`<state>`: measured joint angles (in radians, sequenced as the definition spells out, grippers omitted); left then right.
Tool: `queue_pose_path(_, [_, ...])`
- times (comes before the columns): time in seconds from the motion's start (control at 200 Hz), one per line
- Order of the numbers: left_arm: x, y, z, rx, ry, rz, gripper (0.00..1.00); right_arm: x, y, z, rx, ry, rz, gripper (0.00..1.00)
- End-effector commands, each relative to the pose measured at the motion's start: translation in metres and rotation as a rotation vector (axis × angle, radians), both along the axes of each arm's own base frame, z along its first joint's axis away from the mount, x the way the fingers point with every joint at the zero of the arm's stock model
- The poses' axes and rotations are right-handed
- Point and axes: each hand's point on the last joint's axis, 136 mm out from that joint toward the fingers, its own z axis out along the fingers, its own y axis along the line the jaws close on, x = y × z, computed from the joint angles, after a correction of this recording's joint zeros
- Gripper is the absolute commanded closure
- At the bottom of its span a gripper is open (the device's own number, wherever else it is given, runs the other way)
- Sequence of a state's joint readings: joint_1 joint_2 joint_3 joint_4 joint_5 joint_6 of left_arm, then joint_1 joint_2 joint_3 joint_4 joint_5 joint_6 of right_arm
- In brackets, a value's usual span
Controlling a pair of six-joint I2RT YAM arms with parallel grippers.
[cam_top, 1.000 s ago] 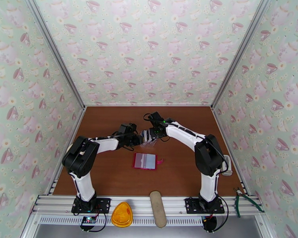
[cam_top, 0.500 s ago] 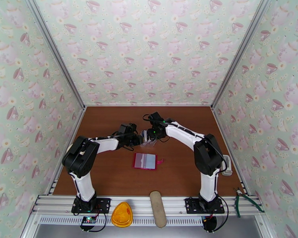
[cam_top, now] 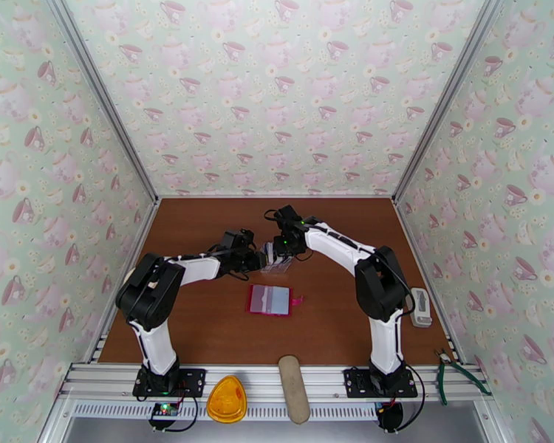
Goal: Put the credit cards into the card holder
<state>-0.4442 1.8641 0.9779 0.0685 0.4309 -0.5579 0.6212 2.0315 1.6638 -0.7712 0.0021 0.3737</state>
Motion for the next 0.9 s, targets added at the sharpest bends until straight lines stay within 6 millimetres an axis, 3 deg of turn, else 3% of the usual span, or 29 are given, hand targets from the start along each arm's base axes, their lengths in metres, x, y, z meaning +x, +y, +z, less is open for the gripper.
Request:
queue_pose_path(0.0, [-0.007, 0.005, -0.020, 0.037, 0.064, -0.007, 0.61, 0.008, 0.006, -0.004, 0.013, 0.012, -0.003, 0.81])
queue_pose_path(0.376, [-0.008, 0.004, -0.021, 0.029, 0.068, -0.008, 0.61, 0.018, 0.006, 0.002, 0.027, 0.005, -0.017, 0.85])
queue_pose_path(0.651, [-0.008, 0.003, -0.020, 0.026, 0.066, -0.008, 0.61, 0.016, 0.008, 0.006, 0.043, 0.011, -0.019, 0.99])
queue_pose_path(0.897, [-0.008, -0.002, -0.016, -0.021, 0.061, -0.016, 0.60, 0.018, 0.000, 0.026, 0.030, -0.032, -0.049, 1.00])
